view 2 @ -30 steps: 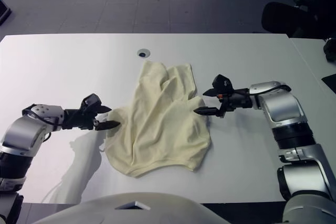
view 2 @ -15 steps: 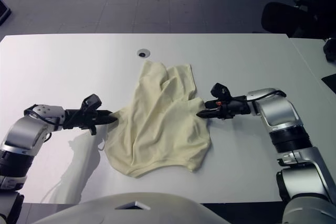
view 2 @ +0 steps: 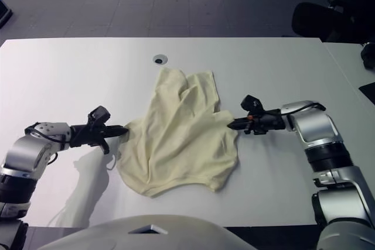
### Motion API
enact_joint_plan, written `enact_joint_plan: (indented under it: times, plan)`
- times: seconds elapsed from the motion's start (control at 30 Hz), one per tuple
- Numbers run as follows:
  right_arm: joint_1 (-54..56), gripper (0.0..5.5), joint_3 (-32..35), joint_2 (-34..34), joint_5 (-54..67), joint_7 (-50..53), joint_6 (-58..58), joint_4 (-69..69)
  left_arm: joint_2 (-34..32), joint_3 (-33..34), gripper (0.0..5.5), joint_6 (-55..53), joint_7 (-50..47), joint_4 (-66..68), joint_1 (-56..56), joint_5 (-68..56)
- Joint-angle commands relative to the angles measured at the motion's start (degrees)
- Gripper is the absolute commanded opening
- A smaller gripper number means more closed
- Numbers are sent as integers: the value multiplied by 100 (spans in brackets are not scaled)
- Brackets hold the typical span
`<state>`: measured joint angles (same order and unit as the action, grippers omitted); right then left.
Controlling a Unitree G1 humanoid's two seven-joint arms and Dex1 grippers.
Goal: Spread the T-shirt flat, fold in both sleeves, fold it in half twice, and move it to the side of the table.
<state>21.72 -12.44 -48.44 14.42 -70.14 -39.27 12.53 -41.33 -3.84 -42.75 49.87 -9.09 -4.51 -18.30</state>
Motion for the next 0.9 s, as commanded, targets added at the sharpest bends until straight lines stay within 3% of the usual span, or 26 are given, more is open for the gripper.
enact_joint_plan:
  times: [0.03,0.47,0.9]
  plan:
    - [-319,2,206,-196,-67,164,-45,30,124,223,0,-328,-381,-305,570,-114]
    - [-940,2,830,-149,-45,1026,-314,4,616,1187,0,-944,-1548,-905,1174,-609]
    - [-1286,2,1314,-78,352,1393,-782,-579,993,1434,0,-1282,-2140,-1481,1448,-910]
